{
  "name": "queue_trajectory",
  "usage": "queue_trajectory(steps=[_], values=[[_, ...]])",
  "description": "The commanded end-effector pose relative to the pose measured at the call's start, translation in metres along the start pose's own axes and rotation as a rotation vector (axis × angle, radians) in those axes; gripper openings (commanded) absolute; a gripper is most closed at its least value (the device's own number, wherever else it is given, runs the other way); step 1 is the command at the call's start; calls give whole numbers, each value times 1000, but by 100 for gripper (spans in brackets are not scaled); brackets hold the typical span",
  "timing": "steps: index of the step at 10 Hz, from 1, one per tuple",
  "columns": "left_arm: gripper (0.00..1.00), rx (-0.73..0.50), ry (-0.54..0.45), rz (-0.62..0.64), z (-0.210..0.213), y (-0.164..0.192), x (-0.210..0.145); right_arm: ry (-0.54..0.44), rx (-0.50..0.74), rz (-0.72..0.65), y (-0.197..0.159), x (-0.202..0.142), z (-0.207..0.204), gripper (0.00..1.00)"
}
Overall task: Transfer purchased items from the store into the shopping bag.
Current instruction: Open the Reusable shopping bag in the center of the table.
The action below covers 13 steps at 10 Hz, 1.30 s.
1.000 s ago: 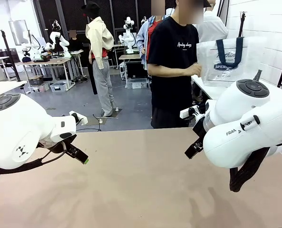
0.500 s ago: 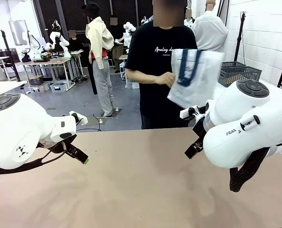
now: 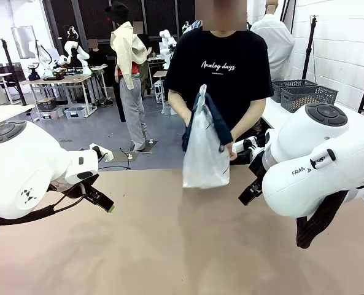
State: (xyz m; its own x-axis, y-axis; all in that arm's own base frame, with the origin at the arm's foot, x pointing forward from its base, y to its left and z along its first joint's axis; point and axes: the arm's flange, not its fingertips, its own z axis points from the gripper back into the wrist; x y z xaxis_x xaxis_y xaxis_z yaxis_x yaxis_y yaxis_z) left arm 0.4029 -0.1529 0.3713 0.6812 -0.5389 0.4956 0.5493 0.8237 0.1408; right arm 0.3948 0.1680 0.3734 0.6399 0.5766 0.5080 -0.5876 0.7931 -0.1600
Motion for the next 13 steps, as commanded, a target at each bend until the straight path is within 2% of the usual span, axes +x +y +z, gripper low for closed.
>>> queue_trajectory(steps=[1,13], values=[[100,0,-1,4,0,2,0,0,0,0,0,0,0,100],[100,0,-1,4,0,2,0,0,0,0,0,0,0,100]])
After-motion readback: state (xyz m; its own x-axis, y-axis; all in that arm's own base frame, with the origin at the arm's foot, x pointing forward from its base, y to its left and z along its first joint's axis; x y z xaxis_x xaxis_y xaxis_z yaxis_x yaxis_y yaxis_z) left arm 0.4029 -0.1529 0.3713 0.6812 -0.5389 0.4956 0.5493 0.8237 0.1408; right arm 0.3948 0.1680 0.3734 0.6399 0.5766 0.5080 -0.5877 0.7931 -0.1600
